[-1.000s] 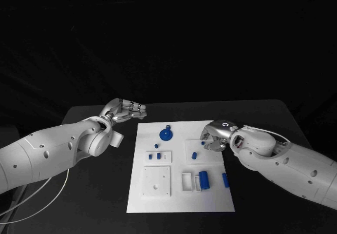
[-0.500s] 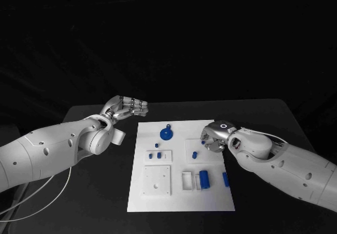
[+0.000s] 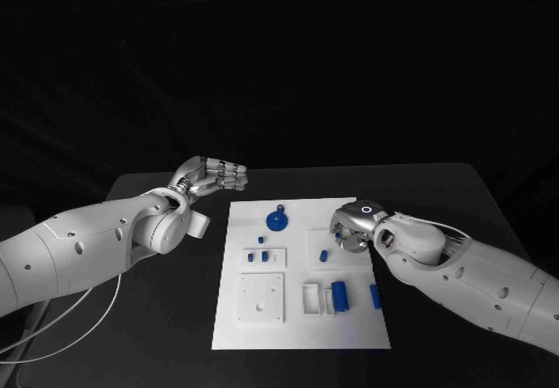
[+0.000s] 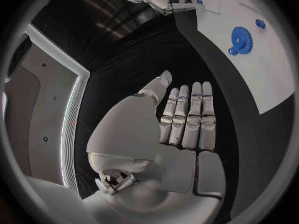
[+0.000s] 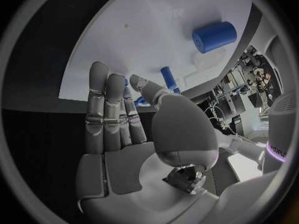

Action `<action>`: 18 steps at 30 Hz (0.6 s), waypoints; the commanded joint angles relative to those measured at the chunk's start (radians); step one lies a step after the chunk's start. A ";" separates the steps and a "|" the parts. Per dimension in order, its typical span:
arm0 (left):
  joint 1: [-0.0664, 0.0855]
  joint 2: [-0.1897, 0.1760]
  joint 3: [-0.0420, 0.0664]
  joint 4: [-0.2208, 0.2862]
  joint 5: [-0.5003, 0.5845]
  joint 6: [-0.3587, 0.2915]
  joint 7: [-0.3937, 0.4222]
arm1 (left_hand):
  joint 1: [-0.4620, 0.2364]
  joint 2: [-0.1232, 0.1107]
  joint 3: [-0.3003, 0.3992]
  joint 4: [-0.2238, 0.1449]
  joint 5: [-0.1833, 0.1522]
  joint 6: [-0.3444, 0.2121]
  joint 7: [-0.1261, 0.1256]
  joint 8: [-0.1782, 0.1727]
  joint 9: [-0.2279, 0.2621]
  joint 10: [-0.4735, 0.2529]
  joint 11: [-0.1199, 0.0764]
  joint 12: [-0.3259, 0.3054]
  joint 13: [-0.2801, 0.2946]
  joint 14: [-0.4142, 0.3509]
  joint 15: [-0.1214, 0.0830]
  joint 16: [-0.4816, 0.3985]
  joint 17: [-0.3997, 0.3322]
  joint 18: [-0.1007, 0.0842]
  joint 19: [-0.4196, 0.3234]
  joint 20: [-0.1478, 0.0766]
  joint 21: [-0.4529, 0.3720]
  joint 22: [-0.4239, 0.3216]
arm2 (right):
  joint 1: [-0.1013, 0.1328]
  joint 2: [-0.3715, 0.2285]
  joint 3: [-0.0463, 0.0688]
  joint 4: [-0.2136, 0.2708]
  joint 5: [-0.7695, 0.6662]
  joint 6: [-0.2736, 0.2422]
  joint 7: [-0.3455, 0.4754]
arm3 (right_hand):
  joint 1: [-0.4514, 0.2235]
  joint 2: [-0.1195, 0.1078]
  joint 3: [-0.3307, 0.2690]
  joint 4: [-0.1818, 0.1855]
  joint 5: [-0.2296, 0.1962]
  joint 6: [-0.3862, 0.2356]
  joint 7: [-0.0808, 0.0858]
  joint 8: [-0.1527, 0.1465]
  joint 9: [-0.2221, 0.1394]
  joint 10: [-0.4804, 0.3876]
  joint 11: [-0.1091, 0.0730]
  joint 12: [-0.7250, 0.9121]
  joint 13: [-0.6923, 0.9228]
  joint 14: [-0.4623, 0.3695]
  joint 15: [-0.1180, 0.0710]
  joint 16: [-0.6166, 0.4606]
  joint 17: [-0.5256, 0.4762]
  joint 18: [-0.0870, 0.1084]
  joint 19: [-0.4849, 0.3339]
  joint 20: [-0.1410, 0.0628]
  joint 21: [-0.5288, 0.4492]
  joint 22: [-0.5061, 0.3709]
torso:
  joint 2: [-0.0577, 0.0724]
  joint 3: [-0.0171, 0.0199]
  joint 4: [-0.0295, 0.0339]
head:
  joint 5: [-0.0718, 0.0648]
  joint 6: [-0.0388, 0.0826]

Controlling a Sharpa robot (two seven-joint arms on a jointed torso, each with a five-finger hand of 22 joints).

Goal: Assemble the parts on the task board

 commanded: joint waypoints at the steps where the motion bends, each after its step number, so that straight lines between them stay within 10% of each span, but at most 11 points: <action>1: 0.003 0.004 0.001 0.000 0.009 0.021 0.006 | -0.003 0.012 -0.007 0.003 -0.002 0.006 0.003 -0.003 0.000 0.005 0.000 -0.003 -0.001 0.010 0.000 0.005 0.001 -0.014 0.010 0.000 0.005 -0.004 | -0.002 0.003 -0.001 -0.002 -0.017 0.000 -0.001 | 0.009 0.010 0.013 -0.002 -0.016 0.009 0.001 0.001 0.001 0.012 -0.002 -0.003 -0.001 0.006 0.000 0.007 0.004 0.006 0.007 -0.003 0.009 0.007 | 0.000 0.0005 0.0002 | 0.001 -0.001; 18: 0.005 0.006 0.001 -0.003 0.006 0.043 -0.014 | -0.006 0.015 -0.015 0.019 -0.016 0.007 0.002 -0.003 0.000 0.006 -0.001 -0.003 0.000 0.012 0.000 0.005 0.001 -0.018 0.016 -0.001 0.004 -0.036 | -0.005 0.007 -0.003 -0.013 -0.045 0.005 -0.024 | 0.017 0.034 0.025 -0.009 -0.048 0.063 -0.012 0.001 0.002 0.073 -0.022 -0.003 0.000 0.002 -0.016 0.007 0.022 -0.016 -0.012 -0.021 0.043 0.090 | -0.001 0.0002 -0.0008 | -0.001 -0.004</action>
